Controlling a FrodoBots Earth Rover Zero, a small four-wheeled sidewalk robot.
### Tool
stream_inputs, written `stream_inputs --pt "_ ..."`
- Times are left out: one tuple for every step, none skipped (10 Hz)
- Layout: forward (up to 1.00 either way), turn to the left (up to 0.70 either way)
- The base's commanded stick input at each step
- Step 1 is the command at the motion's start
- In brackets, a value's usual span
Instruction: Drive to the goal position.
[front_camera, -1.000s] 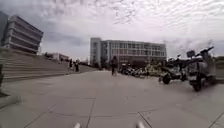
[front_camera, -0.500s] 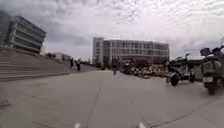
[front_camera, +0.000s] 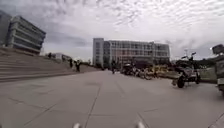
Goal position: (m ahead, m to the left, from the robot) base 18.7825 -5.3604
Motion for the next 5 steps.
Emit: stream_inputs --pt "0.70 0.00" --pt "0.70 0.00" --pt "0.70 0.00" --pt "0.70 0.00" --pt "0.70 0.00"
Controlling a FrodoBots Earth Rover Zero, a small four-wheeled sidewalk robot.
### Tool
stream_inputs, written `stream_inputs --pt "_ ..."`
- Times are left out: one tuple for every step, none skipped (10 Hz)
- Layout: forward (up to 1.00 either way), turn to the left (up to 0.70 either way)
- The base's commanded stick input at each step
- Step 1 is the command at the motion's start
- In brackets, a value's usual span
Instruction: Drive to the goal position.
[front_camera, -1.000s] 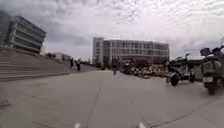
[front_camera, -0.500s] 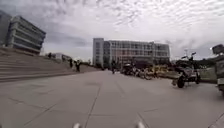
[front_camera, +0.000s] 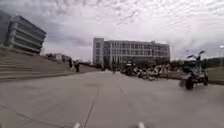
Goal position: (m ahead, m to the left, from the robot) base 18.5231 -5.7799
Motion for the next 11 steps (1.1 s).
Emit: stream_inputs --pt "0.70 0.00" --pt "0.70 0.00" --pt "0.70 0.01" --pt "0.70 0.05" --pt "0.70 0.11" --pt "0.70 0.14" --pt "0.70 0.14" --pt "0.70 0.14" --pt "0.70 0.09" --pt "0.70 0.00" --pt "0.70 0.00"
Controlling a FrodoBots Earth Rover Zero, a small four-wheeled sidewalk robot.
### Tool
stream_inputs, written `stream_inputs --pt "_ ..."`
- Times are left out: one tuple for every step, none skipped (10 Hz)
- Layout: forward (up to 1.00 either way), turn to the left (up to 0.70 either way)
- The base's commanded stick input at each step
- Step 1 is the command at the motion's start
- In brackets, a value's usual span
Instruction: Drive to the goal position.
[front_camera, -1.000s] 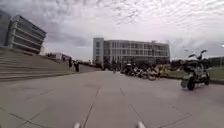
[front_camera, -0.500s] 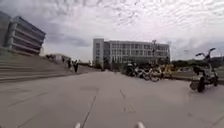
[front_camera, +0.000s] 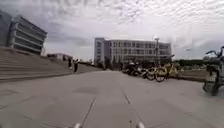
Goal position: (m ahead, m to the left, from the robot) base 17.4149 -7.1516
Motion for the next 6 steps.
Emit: stream_inputs --pt "0.70 0.00" --pt "0.70 0.00" --pt "0.70 0.00" --pt "0.70 0.00" --pt "0.70 0.00" --pt "0.70 0.00"
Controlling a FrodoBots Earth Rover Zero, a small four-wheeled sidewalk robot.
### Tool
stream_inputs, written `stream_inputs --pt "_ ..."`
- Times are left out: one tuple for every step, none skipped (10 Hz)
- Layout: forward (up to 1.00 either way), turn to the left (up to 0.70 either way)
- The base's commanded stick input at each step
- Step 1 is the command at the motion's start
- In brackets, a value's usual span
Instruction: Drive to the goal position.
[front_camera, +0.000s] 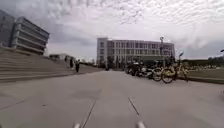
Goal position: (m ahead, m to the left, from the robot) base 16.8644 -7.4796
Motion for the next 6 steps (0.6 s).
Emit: stream_inputs --pt "0.70 0.00" --pt "0.70 0.00" --pt "0.70 0.00" --pt "0.70 0.00" --pt "0.70 0.00" --pt "0.70 0.00"
